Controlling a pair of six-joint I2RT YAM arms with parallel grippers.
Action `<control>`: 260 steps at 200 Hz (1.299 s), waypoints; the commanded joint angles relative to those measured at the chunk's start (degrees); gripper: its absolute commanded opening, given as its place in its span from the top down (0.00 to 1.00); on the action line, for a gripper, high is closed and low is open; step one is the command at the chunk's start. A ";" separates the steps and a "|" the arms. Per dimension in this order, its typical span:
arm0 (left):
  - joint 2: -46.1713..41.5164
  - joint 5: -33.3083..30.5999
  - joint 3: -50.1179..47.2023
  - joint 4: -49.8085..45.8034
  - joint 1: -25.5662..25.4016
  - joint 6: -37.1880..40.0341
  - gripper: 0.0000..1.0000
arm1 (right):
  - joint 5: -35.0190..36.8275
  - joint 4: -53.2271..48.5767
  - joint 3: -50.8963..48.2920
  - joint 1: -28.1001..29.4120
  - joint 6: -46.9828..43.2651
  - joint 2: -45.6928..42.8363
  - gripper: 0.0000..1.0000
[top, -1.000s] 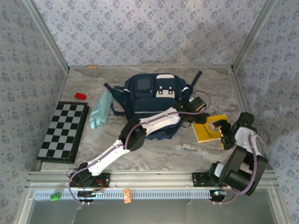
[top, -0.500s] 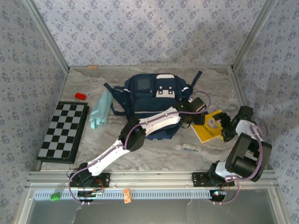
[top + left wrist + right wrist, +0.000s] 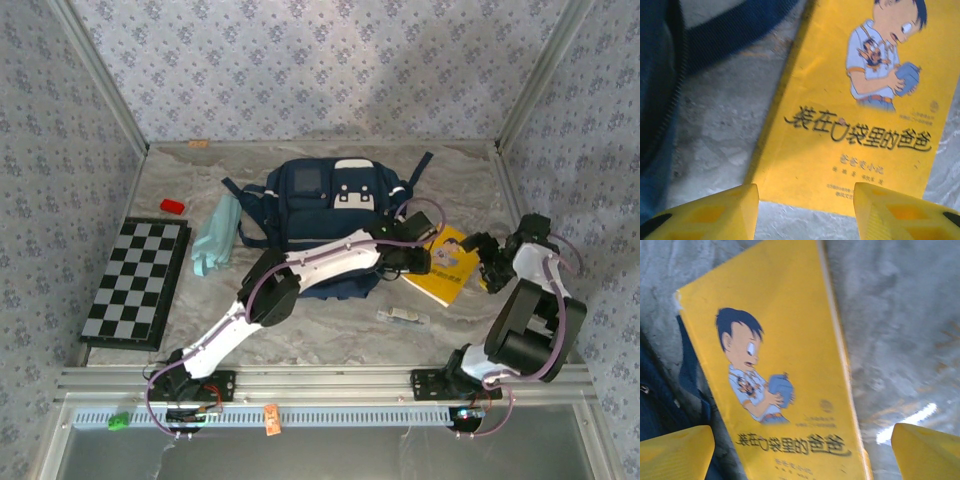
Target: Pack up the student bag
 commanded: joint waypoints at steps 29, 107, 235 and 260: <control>1.48 0.41 1.32 0.59 1.32 2.23 0.49 | -3.51 -1.48 -7.03 0.67 -1.29 -0.92 0.27; 8.15 5.07 7.64 -0.70 1.59 3.01 0.56 | -6.71 0.67 -8.21 3.19 -1.83 0.93 0.42; 8.80 4.21 5.58 -2.79 2.03 2.00 0.70 | -15.82 -4.58 -2.99 0.48 -4.76 -6.40 0.53; 8.80 4.26 5.60 -2.81 1.97 1.98 0.70 | -16.65 -4.47 -3.64 0.50 -4.58 -6.80 0.54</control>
